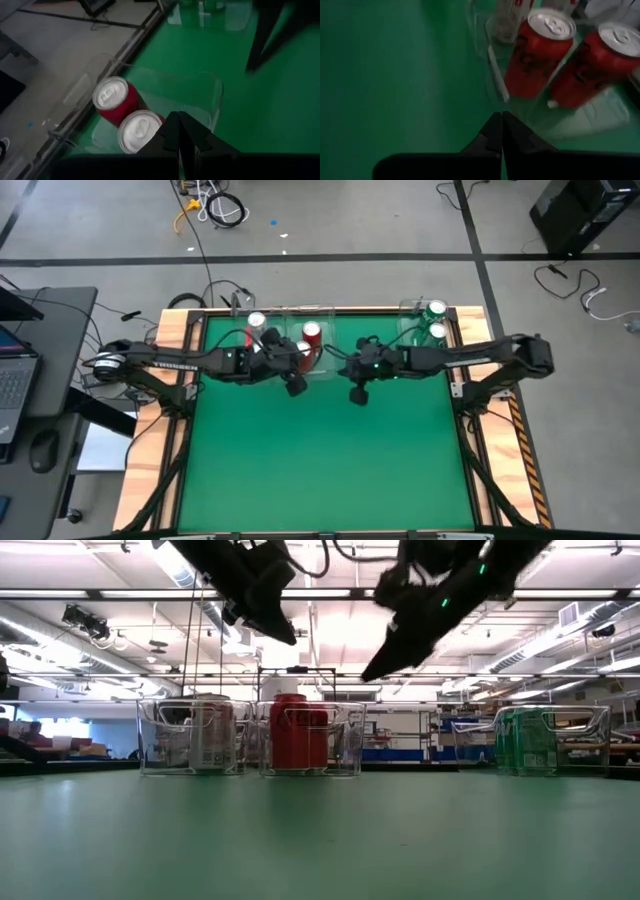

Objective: Sort soda cans
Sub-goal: Adjust the transparent bins

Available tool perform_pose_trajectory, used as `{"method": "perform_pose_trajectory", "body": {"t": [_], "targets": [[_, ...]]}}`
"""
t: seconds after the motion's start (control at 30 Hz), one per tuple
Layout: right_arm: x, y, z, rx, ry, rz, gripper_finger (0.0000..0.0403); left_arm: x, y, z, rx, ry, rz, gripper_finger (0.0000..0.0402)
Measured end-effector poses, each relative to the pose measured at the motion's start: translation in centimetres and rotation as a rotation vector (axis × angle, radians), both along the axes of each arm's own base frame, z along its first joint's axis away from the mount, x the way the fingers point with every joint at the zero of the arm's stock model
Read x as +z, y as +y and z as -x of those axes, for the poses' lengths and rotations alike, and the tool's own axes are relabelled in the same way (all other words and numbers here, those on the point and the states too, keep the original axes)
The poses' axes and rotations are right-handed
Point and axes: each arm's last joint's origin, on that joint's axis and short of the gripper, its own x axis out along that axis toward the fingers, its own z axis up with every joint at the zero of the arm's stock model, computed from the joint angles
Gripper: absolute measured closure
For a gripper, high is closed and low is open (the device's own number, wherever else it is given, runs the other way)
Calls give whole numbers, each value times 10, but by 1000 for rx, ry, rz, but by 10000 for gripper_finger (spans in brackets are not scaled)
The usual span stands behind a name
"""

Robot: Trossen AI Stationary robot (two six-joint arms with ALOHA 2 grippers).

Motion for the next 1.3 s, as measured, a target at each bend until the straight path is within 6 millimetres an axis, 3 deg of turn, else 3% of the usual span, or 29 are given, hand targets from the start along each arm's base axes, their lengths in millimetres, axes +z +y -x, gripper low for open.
{"method": "perform_pose_trajectory", "body": {"t": [0.27,0.43,0.67,0.83,0.97,1.3], "targets": [[57,6,57,-223,383,-108,403,-8,-2,1,-18,11,-15,401],[62,-8,86,-431,536,-92,403,-7,-2,-1,-24,-7,-17,401],[62,-56,105,-698,540,-107,403,-7,-2,-1,-26,-6,-15,401],[54,-90,116,-792,564,-168,403,-8,-2,0,-34,10,-8,401],[36,-110,115,-750,534,-253,403,-9,-2,0,-35,14,-6,401],[-8,-131,120,-814,662,-264,403,-10,-5,1,-48,26,-3,401]]}}
